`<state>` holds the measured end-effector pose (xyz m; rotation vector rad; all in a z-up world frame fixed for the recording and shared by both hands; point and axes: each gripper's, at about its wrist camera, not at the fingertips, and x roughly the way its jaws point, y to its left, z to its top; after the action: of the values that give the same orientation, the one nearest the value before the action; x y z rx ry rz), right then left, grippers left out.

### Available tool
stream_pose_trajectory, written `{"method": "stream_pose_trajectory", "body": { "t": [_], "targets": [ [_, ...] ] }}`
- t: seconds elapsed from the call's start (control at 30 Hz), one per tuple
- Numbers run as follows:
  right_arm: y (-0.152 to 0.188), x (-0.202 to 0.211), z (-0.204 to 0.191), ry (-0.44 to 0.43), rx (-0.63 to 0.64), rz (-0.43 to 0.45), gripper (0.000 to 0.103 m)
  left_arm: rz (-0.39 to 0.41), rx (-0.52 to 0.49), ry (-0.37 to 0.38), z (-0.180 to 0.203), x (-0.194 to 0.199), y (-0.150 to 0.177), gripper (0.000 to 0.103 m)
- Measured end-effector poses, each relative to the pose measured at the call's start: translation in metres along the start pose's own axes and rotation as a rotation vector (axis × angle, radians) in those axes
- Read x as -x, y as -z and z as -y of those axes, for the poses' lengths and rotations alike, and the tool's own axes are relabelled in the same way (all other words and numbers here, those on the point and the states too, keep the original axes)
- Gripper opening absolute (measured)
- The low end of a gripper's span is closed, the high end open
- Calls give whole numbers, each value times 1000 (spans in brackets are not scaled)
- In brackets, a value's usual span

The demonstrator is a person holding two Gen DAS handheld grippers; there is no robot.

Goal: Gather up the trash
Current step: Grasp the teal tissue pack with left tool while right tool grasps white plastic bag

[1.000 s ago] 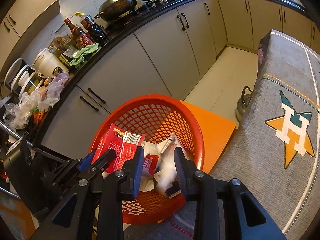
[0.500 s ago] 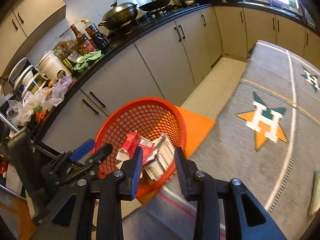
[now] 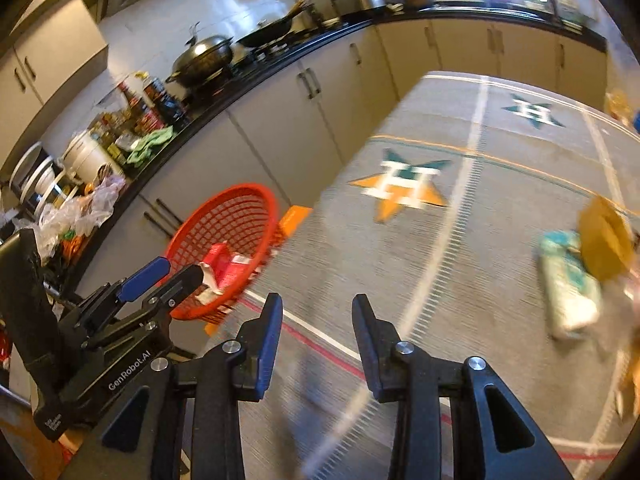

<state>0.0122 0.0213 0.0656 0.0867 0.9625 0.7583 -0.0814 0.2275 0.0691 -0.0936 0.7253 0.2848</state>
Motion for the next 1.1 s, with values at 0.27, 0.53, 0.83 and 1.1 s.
{"method": "stream_pose_trajectory", "body": {
  "t": [0.27, 0.53, 0.83, 1.1],
  "targets": [
    [21, 82, 70, 86, -89, 128, 39, -22, -101, 83, 71, 3, 1, 52],
    [29, 168, 146, 353, -159, 320, 57, -66, -181, 162, 137, -3, 4, 53],
    [33, 143, 205, 427, -207, 235, 58, -95, -218, 216, 185, -5, -6, 61],
    [45, 142, 209, 352, -214, 263, 25, -142, -179, 268, 207, -16, -11, 66]
  ]
}}
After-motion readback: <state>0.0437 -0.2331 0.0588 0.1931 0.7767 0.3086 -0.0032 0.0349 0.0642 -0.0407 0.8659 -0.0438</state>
